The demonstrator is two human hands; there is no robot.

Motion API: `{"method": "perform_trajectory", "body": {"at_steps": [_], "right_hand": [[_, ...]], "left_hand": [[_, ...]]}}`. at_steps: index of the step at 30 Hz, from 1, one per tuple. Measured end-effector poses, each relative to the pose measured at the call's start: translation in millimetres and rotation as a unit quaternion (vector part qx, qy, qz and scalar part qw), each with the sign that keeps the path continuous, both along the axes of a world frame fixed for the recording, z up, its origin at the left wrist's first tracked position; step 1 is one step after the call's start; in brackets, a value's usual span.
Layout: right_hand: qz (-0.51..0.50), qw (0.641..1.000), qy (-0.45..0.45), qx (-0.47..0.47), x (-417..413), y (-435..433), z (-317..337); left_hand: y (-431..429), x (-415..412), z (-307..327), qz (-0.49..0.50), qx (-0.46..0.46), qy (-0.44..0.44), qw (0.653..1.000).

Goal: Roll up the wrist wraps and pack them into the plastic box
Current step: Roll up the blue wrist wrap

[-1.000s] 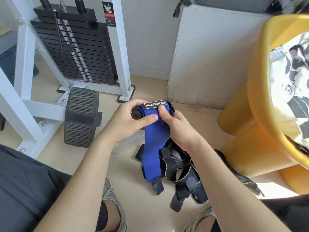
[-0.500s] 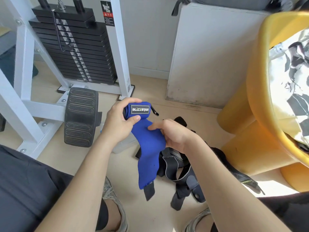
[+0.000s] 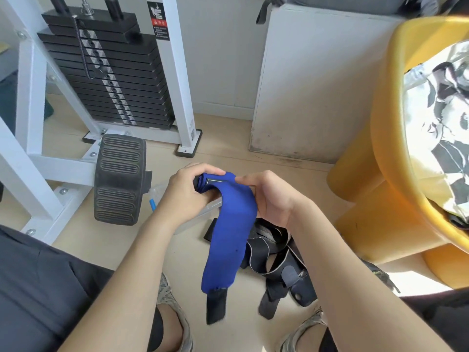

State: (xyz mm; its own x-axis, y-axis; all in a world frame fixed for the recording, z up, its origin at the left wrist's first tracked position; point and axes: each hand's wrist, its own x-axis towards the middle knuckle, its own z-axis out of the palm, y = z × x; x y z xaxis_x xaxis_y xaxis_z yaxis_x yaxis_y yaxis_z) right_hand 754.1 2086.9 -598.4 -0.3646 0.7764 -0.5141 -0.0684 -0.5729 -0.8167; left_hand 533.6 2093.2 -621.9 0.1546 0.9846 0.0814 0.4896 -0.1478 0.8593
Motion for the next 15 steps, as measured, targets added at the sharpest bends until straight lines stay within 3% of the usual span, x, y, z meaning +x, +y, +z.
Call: {"method": "perform_trajectory", "body": {"at_steps": [4,7,10,15], "right_hand": [[0.056,0.998,-0.003,-0.021,4,-3,10],[-0.025,0.998,0.044,-0.046,11,0,14],[-0.11,0.989,0.101,-0.022,26,3,11],[-0.103,0.971,0.215,0.013,33,0,12]], "left_hand": [[-1,1,-4,-0.011,0.034,0.032,0.999],[-1,-1,-4,-0.024,0.047,0.069,0.996],[-3,2,-3,-0.031,-0.005,0.084,0.996],[-4,6,0,-0.025,-0.061,0.065,0.996]]}}
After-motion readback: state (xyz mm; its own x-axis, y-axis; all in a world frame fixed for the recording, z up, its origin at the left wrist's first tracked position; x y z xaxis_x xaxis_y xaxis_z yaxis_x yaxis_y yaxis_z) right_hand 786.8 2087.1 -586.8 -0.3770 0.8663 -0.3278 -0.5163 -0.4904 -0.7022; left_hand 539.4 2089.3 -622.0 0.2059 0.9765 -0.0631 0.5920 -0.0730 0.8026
